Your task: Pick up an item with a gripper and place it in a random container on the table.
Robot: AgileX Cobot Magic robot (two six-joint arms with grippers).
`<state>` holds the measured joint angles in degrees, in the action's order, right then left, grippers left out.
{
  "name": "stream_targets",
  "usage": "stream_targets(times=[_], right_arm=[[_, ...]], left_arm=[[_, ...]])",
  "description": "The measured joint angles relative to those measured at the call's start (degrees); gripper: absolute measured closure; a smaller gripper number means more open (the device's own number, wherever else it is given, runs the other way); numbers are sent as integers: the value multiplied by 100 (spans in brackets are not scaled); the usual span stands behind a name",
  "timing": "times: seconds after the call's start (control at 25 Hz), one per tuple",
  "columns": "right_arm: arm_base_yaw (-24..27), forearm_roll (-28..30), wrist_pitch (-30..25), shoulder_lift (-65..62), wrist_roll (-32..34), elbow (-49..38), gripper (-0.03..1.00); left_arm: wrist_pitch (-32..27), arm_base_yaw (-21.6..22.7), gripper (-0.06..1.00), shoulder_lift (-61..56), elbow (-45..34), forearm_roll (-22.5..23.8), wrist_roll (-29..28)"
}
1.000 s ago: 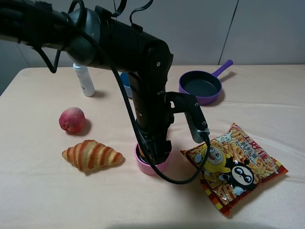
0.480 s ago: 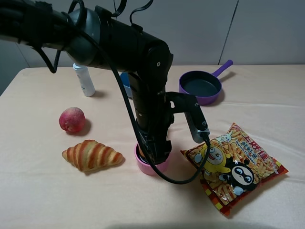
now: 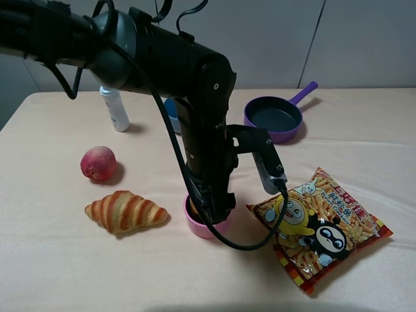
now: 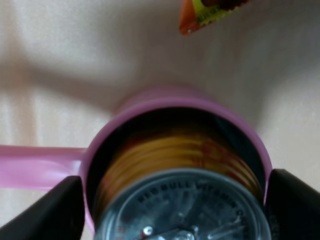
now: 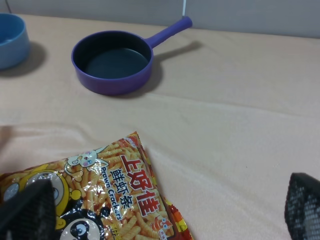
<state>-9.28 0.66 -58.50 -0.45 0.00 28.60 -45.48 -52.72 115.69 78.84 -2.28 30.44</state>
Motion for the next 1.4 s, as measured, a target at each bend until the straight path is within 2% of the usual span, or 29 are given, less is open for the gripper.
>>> stream_targets(times=[0.6, 0.84, 1.12, 1.4], right_arm=[[0, 0, 0, 0, 0, 0, 27], [0, 0, 0, 0, 0, 0, 27], [0, 0, 0, 0, 0, 0, 27], [0, 0, 0, 0, 0, 0, 27]], left_arm=[[23, 0, 17, 0, 0, -114, -6], [23, 0, 4, 0, 0, -93, -45], [23, 0, -3, 0, 0, -93, -45], [23, 0, -5, -141, 0, 63, -66]])
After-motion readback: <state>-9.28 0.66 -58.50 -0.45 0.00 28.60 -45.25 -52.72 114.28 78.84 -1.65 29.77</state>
